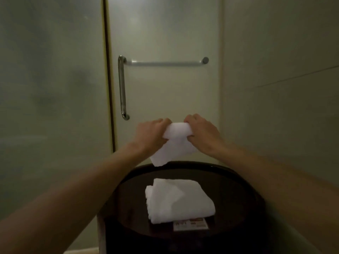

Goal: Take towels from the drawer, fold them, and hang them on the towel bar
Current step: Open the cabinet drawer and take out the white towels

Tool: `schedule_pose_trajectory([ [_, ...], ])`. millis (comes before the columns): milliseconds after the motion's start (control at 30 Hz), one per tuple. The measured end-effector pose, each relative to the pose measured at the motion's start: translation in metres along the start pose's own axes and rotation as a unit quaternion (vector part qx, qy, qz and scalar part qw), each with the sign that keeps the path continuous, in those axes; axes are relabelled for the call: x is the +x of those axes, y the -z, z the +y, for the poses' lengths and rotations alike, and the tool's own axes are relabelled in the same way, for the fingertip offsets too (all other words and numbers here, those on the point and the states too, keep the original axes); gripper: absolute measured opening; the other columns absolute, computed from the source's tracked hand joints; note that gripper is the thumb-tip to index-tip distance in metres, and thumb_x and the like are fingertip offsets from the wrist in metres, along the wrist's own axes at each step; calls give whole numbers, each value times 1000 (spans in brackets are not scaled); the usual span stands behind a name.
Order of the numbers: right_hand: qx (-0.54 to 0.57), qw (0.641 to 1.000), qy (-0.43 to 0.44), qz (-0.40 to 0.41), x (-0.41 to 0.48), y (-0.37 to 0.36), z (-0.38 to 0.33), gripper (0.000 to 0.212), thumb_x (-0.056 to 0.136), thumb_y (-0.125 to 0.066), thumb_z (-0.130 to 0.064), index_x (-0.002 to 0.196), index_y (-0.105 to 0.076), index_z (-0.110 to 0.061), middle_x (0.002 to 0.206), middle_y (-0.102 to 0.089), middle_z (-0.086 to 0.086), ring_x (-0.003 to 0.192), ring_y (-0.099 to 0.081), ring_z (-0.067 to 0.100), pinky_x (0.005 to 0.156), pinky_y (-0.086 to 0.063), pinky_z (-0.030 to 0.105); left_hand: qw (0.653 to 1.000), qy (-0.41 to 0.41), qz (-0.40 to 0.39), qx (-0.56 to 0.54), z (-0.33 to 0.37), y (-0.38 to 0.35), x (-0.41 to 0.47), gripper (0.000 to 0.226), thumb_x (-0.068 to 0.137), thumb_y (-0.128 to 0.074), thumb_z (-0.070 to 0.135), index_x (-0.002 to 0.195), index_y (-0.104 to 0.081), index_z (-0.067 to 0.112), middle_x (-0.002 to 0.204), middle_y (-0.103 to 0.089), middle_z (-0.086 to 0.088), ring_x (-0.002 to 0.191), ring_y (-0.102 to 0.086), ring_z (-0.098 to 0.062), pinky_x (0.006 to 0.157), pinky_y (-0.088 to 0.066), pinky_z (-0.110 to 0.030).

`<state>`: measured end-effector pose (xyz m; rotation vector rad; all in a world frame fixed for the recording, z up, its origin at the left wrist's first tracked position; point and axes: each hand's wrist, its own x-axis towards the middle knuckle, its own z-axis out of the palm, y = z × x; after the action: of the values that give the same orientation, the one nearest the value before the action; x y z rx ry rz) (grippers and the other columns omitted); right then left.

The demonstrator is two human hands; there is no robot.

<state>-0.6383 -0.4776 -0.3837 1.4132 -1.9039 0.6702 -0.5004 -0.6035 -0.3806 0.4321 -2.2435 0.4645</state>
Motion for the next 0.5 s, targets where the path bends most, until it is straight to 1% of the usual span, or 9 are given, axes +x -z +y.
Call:
schedule_pose_trajectory([
  [67,-37,999,9,3,-18,-25,0,32,83,-63,-12,113,-52,-14,109,-57,9,90,-56,26,74,-44,34,999,-24,-30,24,5,-26,-21,46,84,-63,29,126,-45,21,119,-59,-3,100,-58,-24,83,-49,-38],
  [100,-53,998,17,-17,-29,-37,1,33,83,-64,-13,113,-51,-15,110,-57,9,91,-56,26,76,-42,33,997,-39,-59,25,8,-37,-33,47,84,-63,27,126,-44,19,122,-57,-4,103,-57,-24,84,-48,-37],
  [167,-72,994,43,-75,-54,-58,6,34,81,-64,-16,112,-51,-15,113,-57,8,97,-56,28,75,-34,31,991,-67,-119,13,12,-55,-60,45,83,-62,27,123,-43,17,124,-54,-5,107,-55,-25,83,-44,-36],
  [233,-50,988,74,-127,-78,-72,10,31,83,-62,-20,111,-50,-17,113,-58,6,99,-56,27,74,-31,31,984,-85,-154,3,16,-67,-85,45,82,-61,30,121,-42,18,125,-53,-4,110,-54,-26,81,-43,-36],
  [300,-10,984,90,-153,-97,-78,12,29,85,-61,-27,110,-49,-19,110,-60,3,96,-57,23,76,-38,31,983,-82,-161,-13,21,-73,-105,45,79,-60,33,118,-44,19,122,-56,-1,108,-56,-24,77,-43,-35],
  [367,14,982,79,-169,-110,-79,11,31,83,-63,-31,108,-48,-20,107,-61,2,92,-58,22,76,-45,33,984,-72,-157,-32,27,-74,-117,42,78,-56,37,115,-44,21,115,-59,2,100,-59,-23,68,-38,-31],
  [400,20,982,71,-174,-114,-78,11,31,83,-62,-33,108,-47,-21,106,-61,2,90,-58,22,74,-46,35,985,-71,-155,-38,29,-73,-120,43,78,-54,39,116,-44,22,114,-60,3,98,-59,-22,67,-36,-29],
  [467,34,980,57,-185,-117,-73,11,34,82,-60,-33,110,-46,-22,106,-61,2,86,-56,21,70,-45,34,984,-80,-153,-48,29,-68,-124,51,79,-51,46,123,-44,23,117,-61,3,98,-59,-21,69,-34,-27],
  [500,33,979,59,-194,-118,-69,12,36,80,-59,-33,111,-45,-22,106,-60,2,83,-54,21,68,-40,32,984,-86,-150,-51,28,-65,-124,55,79,-47,51,127,-44,23,118,-61,3,99,-59,-21,71,-36,-27],
])
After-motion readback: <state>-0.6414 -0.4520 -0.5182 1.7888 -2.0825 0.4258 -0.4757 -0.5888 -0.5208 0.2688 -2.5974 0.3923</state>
